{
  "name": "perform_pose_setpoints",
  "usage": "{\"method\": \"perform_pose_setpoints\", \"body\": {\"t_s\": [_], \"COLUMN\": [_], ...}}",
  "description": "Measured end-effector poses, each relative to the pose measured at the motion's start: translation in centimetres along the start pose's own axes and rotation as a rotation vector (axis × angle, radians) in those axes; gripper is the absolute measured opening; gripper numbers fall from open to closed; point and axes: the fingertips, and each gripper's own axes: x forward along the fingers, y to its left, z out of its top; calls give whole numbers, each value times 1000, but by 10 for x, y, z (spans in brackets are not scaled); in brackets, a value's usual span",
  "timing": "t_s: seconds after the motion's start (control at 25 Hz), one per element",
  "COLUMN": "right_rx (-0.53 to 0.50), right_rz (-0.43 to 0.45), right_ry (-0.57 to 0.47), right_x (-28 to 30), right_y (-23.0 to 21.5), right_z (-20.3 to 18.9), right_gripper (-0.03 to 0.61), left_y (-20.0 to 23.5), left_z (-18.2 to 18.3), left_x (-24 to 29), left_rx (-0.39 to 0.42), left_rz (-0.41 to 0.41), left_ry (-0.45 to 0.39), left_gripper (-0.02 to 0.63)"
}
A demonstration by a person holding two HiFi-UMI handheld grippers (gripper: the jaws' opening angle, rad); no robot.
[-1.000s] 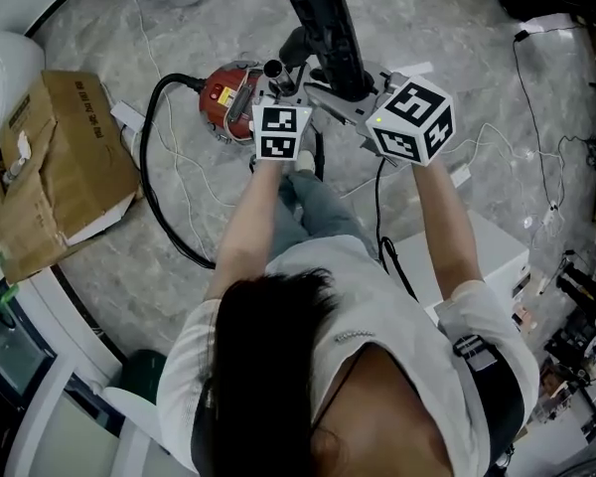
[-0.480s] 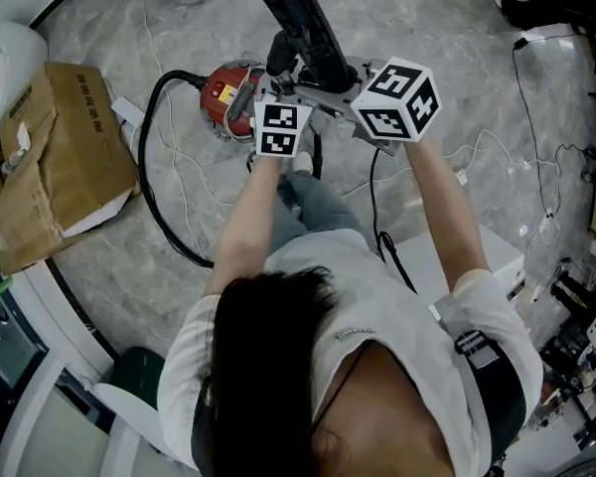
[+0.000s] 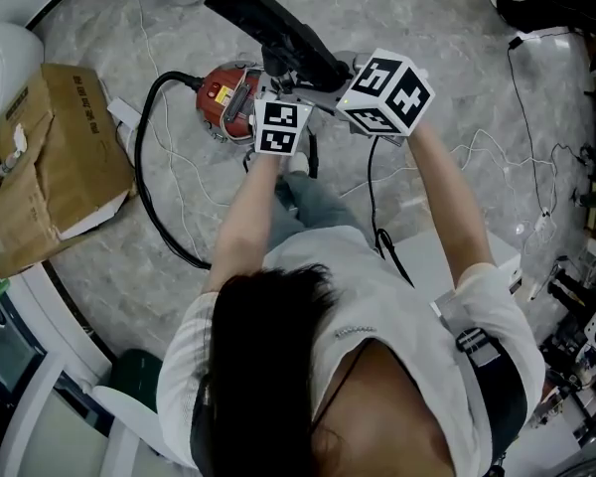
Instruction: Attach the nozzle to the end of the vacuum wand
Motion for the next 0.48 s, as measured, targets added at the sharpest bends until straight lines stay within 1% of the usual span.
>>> {"method": "perform_pose_setpoints", "body": {"t_s": [0.2, 0.36, 0.48], "right_rx": [-80, -117, -137], "right_rz": [8, -2, 6], "right_ry": [107, 157, 203], "right_x": [-6, -3, -2], "right_y": [0, -3, -3], "right_z": [-1, 0, 0], "right_gripper": [89, 89, 87], "left_y": [-7, -7, -4], "left_z": [2, 0, 0], "left_x": [1, 3, 2], "left_rx": [21, 36, 36], "left_rz": [-20, -46, -44], "left_ry": [0, 6, 9], "left_gripper": [67, 68, 69]}}
